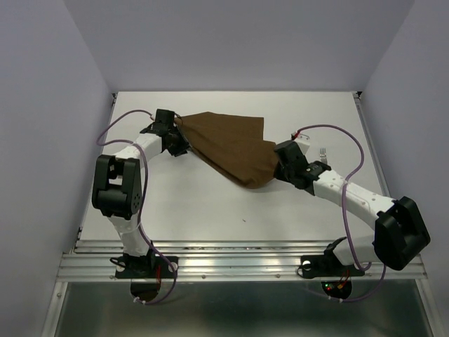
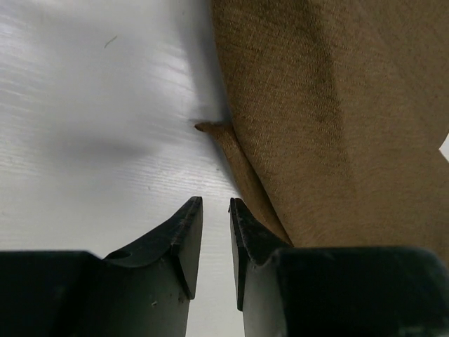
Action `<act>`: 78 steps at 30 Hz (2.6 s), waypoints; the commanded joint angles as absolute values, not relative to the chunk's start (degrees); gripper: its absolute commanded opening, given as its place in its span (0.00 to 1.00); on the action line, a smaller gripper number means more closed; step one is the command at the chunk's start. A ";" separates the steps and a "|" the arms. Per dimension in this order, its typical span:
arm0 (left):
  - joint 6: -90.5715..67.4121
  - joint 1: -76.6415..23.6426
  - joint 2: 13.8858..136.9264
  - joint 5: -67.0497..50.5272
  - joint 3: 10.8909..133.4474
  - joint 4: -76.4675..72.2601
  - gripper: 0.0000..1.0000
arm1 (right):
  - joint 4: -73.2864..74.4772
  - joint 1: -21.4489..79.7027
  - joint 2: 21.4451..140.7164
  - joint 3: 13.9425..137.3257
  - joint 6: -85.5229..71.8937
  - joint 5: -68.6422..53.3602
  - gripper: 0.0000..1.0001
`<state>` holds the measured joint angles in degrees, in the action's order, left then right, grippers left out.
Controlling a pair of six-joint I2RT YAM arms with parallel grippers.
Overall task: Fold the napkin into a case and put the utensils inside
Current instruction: Flatten out the crumpled napkin at the center of the board.
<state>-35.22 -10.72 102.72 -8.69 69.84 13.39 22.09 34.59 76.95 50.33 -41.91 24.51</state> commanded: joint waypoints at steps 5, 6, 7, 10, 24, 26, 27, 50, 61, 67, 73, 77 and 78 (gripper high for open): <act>-38.23 -9.05 106.43 -11.86 69.17 5.89 0.33 | 21.36 34.89 78.31 55.01 -42.36 24.52 0.01; -38.23 -9.05 106.70 -12.04 69.08 5.45 0.33 | 21.44 34.89 78.40 55.19 -42.36 24.52 0.01; -38.23 -8.97 106.79 -12.39 68.91 4.93 0.33 | 21.45 34.89 78.49 55.37 -42.28 24.52 0.01; -38.06 -8.96 107.40 -13.44 68.64 3.87 0.37 | 21.36 34.89 78.75 55.72 -42.45 24.43 0.01; -37.79 -9.05 110.83 -15.21 71.19 2.73 0.34 | 21.97 34.89 79.45 56.86 -42.36 23.73 0.01; -37.79 -9.05 110.48 -15.64 70.76 2.55 0.29 | 22.06 34.89 79.80 57.04 -42.45 23.56 0.01; -37.62 -9.05 110.13 -15.82 70.23 2.55 0.29 | 22.06 34.89 79.89 57.04 -42.54 23.47 0.01; -38.85 -9.23 105.99 -15.56 64.34 -5.98 0.42 | 22.06 34.89 81.83 58.27 -42.71 22.59 0.01; -39.02 -9.23 106.79 -13.80 63.54 -6.15 0.31 | 22.06 34.89 82.18 58.36 -42.45 23.12 0.01; -38.58 -9.23 109.16 -14.33 65.21 -6.42 0.34 | 22.06 34.89 83.06 58.80 -42.45 23.03 0.01; -38.58 -9.32 111.00 -14.50 65.92 -6.50 0.35 | 22.06 34.89 83.14 59.06 -42.36 23.20 0.01; -38.50 -9.49 111.53 -14.59 66.53 -6.77 0.42 | 22.06 34.89 83.32 58.89 -42.28 23.20 0.01; -38.41 -9.49 111.71 -14.85 66.71 -6.59 0.43 | 22.06 34.89 83.32 58.89 -42.28 23.29 0.01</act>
